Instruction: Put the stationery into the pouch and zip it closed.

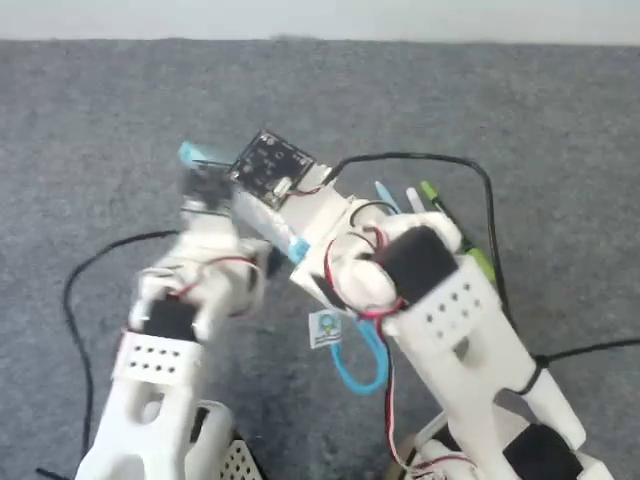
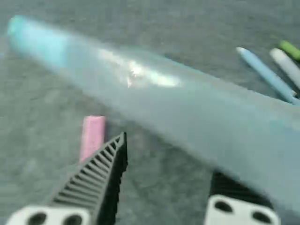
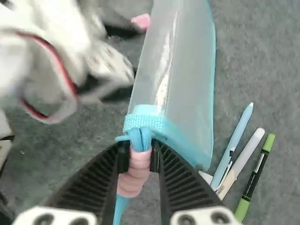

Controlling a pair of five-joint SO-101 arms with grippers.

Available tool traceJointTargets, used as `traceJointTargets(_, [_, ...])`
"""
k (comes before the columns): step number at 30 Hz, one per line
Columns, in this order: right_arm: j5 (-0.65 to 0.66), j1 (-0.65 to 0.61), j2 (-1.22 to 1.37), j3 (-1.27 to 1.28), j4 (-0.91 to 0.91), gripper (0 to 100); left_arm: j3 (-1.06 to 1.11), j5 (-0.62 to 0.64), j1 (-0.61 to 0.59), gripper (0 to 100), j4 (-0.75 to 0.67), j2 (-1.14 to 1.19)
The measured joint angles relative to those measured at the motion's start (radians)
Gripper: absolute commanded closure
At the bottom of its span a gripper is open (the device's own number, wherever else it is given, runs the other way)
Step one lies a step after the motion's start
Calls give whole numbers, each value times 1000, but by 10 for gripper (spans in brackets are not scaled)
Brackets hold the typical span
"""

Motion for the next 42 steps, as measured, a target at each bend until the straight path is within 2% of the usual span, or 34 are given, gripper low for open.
traceJointTargets(3, [0, 21, -46, 141, -84, 992, -60, -2, -150, 724, 80, 0])
traceJointTargets(6, [0, 23, -110, 282, -155, 992, -97, -35, -275, 722, 95, 0])
traceJointTargets(10, [0, 25, -180, 399, -213, 992, -123, -80, -316, 716, 106, 0])
traceJointTargets(16, [0, 78, -219, 400, -219, 992, -146, -149, -166, 668, 261, -44])
traceJointTargets(23, [-21, 89, -219, 365, -216, 992, -187, -160, 2, 667, 433, -413])
traceJointTargets(26, [-25, 89, -219, 299, -186, 992, -180, -187, 57, 667, 439, -528])
traceJointTargets(32, [-25, 89, -186, 219, -141, 992, -158, -215, 187, 668, 442, -546])
traceJointTargets(37, [-25, 38, -175, 219, -130, 992, -127, -224, 199, 669, 433, -551])
traceJointTargets(42, [-25, 17, -175, 219, -117, 992, -23, -244, 199, 670, 354, -542])
